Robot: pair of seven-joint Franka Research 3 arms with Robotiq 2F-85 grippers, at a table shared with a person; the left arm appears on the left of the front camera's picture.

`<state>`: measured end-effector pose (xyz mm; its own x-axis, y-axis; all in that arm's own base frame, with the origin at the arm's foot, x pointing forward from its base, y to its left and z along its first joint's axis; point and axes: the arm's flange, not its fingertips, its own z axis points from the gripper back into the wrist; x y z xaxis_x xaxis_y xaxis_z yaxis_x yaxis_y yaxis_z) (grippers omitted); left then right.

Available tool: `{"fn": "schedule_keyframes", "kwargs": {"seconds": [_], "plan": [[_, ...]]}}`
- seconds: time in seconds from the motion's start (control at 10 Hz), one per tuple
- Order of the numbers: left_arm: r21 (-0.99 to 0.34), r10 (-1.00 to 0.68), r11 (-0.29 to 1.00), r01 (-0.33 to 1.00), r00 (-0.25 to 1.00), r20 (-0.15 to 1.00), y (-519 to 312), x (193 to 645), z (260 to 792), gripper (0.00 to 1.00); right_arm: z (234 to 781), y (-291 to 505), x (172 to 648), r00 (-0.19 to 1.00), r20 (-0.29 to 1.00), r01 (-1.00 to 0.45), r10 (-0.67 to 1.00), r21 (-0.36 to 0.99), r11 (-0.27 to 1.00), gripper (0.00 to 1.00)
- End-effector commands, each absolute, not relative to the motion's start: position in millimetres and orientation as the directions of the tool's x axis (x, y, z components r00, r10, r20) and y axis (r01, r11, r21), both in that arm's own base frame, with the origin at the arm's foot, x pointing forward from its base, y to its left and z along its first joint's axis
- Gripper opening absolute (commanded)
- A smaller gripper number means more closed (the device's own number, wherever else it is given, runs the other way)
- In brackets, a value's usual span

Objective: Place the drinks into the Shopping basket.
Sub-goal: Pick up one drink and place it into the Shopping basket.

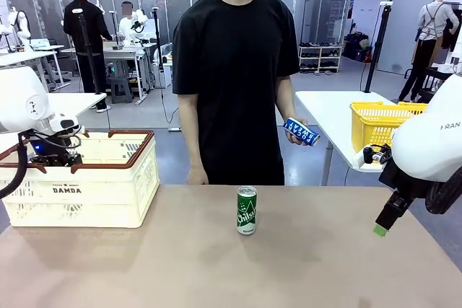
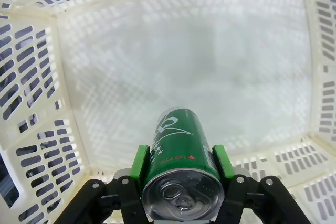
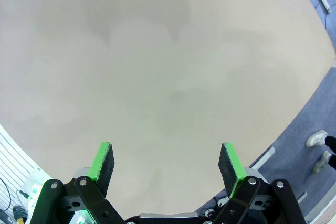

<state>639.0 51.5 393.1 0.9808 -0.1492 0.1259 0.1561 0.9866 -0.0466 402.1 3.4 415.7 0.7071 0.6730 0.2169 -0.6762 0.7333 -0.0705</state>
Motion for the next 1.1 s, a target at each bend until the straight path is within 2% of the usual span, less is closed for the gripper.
{"fn": "schedule_keyframes", "kwargs": {"seconds": [0.0,0.6,0.8,0.9,1.0], "plan": [[-0.026,-0.158,0.986,0.162,0.981,0.115,54,649,394,0.59,416,2,401,0.702,0.214,-0.683,0.680,-0.069,0.727,1.00],[-0.020,-0.170,0.985,0.173,0.979,0.113,53,646,383,0.59,416,2,401,0.702,0.214,-0.683,0.680,-0.069,0.727,1.00],[-0.024,-0.170,0.984,0.174,0.980,0.107,53,644,382,0.71,416,2,401,0.702,0.214,-0.683,0.680,-0.069,0.727,1.00],[-0.028,-0.169,0.984,0.173,0.979,0.113,55,642,383,0.83,416,2,401,0.702,0.214,-0.683,0.680,-0.069,0.727,1.00],[-0.024,-0.167,0.985,0.171,0.979,0.115,55,640,385,0.91,416,2,401,0.702,0.214,-0.683,0.680,-0.069,0.727,1.00]]}}
